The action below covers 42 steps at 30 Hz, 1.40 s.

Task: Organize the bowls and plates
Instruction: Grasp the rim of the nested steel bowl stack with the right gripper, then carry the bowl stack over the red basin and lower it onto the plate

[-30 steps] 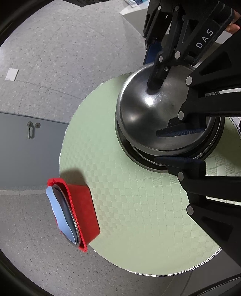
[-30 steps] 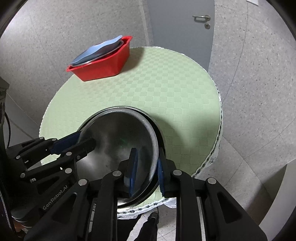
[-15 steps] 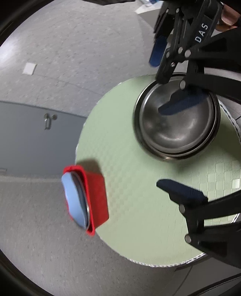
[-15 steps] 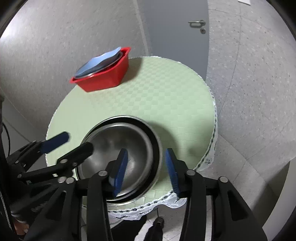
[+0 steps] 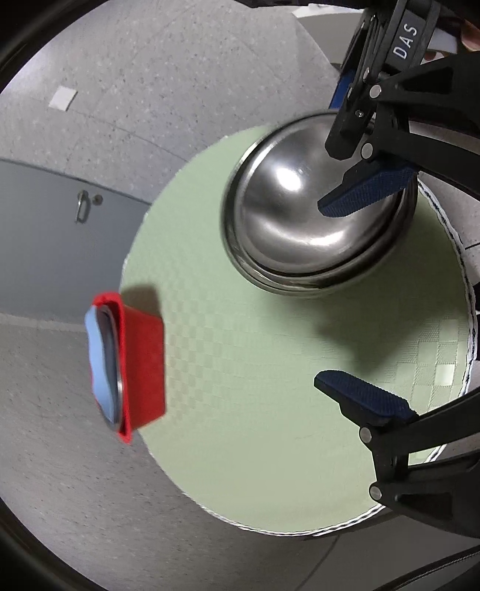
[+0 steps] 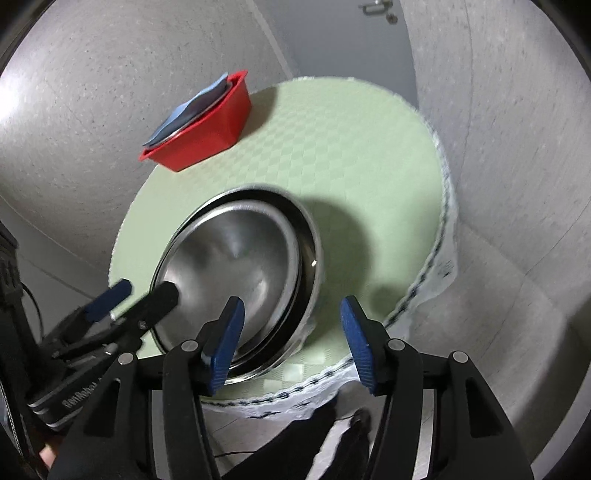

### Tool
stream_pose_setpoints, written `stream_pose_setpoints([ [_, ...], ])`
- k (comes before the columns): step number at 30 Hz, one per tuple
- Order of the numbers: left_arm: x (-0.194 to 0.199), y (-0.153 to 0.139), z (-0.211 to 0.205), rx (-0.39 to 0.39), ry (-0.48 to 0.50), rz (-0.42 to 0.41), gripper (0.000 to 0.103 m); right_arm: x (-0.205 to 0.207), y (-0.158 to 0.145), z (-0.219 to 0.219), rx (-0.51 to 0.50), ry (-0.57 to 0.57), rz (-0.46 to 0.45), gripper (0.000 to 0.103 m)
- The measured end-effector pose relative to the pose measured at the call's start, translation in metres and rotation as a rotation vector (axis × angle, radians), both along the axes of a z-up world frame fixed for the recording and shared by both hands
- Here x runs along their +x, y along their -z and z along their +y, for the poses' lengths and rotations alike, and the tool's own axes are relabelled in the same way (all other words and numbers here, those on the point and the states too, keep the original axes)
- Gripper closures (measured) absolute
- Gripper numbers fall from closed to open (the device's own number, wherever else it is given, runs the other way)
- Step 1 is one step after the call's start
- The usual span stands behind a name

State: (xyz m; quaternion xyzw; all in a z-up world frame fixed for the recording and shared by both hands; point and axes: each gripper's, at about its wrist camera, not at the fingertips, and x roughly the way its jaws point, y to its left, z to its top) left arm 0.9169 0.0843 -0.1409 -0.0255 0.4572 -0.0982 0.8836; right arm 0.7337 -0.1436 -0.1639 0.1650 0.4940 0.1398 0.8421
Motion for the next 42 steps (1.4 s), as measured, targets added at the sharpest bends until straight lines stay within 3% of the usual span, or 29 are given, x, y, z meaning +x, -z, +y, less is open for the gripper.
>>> stream_pose_setpoints([
  [8,0.015,0.011,0.003,-0.062,-0.032,0.050,0.025,0.007,0.014,-0.003,0.091,0.009,0.046,0.047],
  [11,0.020,0.016,0.001,-0.097,-0.021,0.067,0.037,0.011,0.017,-0.005,0.112,0.007,0.058,0.049],
  [13,0.023,0.018,-0.004,-0.108,0.006,0.077,0.057,0.012,0.018,-0.004,0.126,-0.003,0.059,0.052],
  [15,0.025,0.018,-0.010,-0.083,0.014,0.072,0.062,0.014,0.018,-0.001,0.113,-0.009,0.059,0.054],
  [27,0.038,0.005,-0.016,-0.083,0.004,0.040,0.065,0.024,0.006,-0.005,0.113,-0.011,0.038,0.056],
  [32,0.055,-0.020,-0.015,-0.096,0.014,-0.001,0.065,0.039,-0.021,-0.006,0.115,-0.012,-0.008,0.056],
  [42,0.126,-0.071,0.025,-0.138,-0.006,-0.091,0.065,0.114,-0.095,0.028,0.116,-0.033,-0.128,0.056],
])
